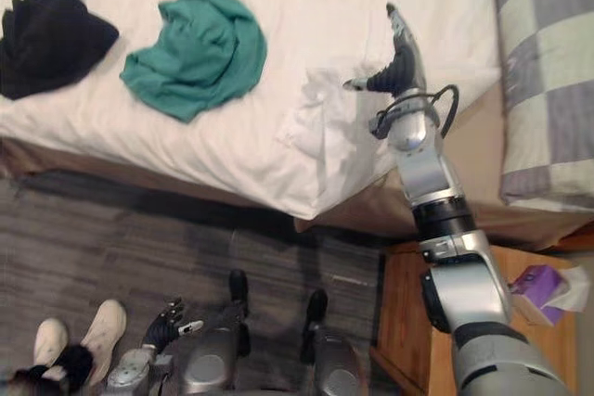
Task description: Tidy the bed and pick cloth on bed and put in laundry
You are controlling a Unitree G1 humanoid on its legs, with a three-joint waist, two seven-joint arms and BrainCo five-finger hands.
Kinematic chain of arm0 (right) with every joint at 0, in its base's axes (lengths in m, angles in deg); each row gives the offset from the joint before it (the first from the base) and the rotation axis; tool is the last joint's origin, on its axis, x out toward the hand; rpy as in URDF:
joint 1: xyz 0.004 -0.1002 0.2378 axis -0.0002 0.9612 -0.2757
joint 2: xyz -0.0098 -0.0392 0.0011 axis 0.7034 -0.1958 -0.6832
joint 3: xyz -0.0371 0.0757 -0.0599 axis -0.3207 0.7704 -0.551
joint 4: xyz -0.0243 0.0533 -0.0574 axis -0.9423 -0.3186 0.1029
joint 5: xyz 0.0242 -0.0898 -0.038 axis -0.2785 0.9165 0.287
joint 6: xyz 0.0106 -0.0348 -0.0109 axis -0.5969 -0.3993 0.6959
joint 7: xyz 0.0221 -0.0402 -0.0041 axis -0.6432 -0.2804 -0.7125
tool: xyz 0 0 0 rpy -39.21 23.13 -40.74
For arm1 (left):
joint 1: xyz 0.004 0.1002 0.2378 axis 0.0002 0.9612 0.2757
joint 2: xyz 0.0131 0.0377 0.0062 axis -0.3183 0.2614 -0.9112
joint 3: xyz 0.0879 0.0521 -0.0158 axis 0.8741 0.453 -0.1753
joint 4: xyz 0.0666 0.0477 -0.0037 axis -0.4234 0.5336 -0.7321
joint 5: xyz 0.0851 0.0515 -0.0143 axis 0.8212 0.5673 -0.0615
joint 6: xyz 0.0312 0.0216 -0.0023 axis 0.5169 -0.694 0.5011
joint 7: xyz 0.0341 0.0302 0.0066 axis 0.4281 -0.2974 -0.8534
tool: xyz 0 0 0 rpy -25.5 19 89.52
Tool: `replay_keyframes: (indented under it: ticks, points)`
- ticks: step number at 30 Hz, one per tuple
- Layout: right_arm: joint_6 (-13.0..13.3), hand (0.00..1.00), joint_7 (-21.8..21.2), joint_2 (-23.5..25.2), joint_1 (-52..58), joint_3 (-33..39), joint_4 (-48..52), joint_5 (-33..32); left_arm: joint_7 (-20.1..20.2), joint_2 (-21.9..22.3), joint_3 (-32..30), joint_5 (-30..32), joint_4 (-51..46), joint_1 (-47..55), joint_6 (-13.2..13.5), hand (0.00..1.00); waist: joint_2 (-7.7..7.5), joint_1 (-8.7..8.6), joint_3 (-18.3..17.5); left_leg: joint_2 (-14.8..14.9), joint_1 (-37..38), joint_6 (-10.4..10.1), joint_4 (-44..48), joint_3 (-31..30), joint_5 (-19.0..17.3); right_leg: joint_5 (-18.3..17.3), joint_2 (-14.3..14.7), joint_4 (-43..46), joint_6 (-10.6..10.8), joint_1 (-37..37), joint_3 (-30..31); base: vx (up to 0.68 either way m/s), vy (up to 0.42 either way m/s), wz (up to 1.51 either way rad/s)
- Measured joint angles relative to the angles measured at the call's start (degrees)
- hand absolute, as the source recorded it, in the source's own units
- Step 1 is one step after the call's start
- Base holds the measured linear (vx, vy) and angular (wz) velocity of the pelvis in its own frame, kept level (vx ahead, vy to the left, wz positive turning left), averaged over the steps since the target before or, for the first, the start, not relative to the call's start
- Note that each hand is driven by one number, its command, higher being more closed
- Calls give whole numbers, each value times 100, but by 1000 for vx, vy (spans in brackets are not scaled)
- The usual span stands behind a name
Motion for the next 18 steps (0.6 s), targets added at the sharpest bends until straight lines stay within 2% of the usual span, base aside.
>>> replay_keyframes:
  ticks: [6, 7, 10, 14, 18]
  points:
    - [-185, 0, -259, -290, -306, -78, -665, 399, 28, -7, 327, -236, -192, -220, -13, 0, 189, 0, 278, -22, -395, 35, 18, -99, 112, 35, -24, 54, 46, -371, -57, -8, 8, 9]
    - [-248, 100, -371, -423, -309, -188, -824, 484, 54, -5, 466, -356, -199, -308, -12, 0, 260, -11, 329, -48, -434, 46, 23, -162, 121, 34, -50, 62, 48, -375, -115, 42, 11, 21]
    - [-327, 100, -542, -580, -419, -315, -1320, 717, 194, -15, 674, -465, -310, -438, 16, 0, 342, -10, 371, -87, -569, 61, 28, -224, 154, 29, -90, 117, 55, -505, -139, 59, 11, 13]
    - [-318, 100, -547, -707, -689, -319, -1826, 842, 307, -22, 734, -667, -301, -580, 16, 0, 425, -19, 411, -151, -581, 63, 28, -288, 157, -25, -166, 203, 105, -528, -163, 41, 7, 7]
    - [-282, 100, -470, -837, -749, -319, -2139, 783, 424, -90, 882, -670, -291, -634, 10, 0, 436, -3, 413, -204, -576, 61, 28, -383, 153, -108, -231, 316, 126, -525, -245, 21, -1, 16]
